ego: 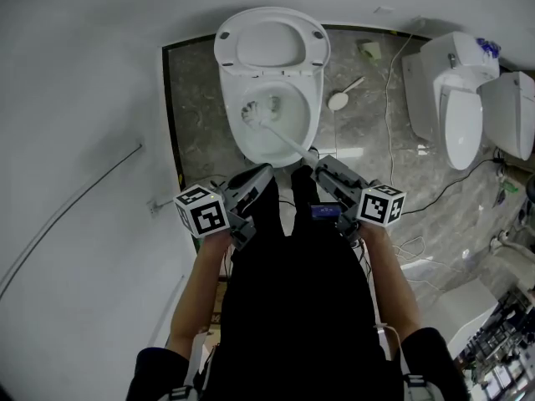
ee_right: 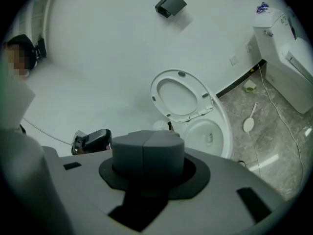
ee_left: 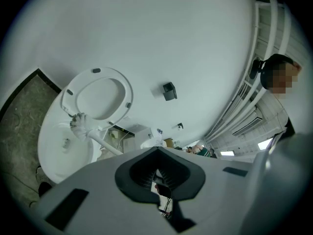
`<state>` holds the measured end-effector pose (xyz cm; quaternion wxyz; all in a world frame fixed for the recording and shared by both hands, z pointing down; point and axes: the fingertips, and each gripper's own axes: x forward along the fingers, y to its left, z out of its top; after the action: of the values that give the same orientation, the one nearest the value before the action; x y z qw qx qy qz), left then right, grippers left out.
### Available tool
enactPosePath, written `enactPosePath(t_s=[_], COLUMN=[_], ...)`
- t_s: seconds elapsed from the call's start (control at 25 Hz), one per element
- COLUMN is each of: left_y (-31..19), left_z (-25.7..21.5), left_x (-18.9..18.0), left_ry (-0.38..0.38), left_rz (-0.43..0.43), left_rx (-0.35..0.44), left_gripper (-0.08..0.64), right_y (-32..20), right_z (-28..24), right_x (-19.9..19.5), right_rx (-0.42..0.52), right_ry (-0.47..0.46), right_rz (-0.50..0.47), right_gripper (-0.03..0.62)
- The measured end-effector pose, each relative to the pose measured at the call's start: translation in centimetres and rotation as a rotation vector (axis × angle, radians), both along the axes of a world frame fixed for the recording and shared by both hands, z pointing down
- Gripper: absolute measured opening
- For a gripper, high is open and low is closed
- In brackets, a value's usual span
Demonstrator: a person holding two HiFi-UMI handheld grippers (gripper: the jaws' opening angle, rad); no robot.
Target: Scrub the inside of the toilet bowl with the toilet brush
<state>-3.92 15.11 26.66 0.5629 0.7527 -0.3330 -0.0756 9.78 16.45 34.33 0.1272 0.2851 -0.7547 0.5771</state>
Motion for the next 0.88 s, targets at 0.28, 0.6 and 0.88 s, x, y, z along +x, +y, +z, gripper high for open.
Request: enactPosePath(t_s=[0.28, 0.6, 0.88], left_y=[0.7, 0.5, 0.3], left_z=[2.2, 4.3, 6.5], left_x=[0.4, 0.0, -0.9], left_ry=[0.003, -0.004, -0.01], left_rz=[0.027, 0.043, 0.04], left_rx=[-0.031, -0.057, -0.092], left_gripper=[0.011, 0.011, 0.011], right_y=[0.6, 0.7, 0.3], right_z=[3.6, 7.1, 10.7], right_x=[0.0, -0.8, -1.4], right_rx=[-0.034, -0.062, -0.08], right_ry=[0.084, 0.146, 0.207], right_rz=[-0.035, -0.06, -0.075], right_gripper=[0.16, 0.16, 0.16])
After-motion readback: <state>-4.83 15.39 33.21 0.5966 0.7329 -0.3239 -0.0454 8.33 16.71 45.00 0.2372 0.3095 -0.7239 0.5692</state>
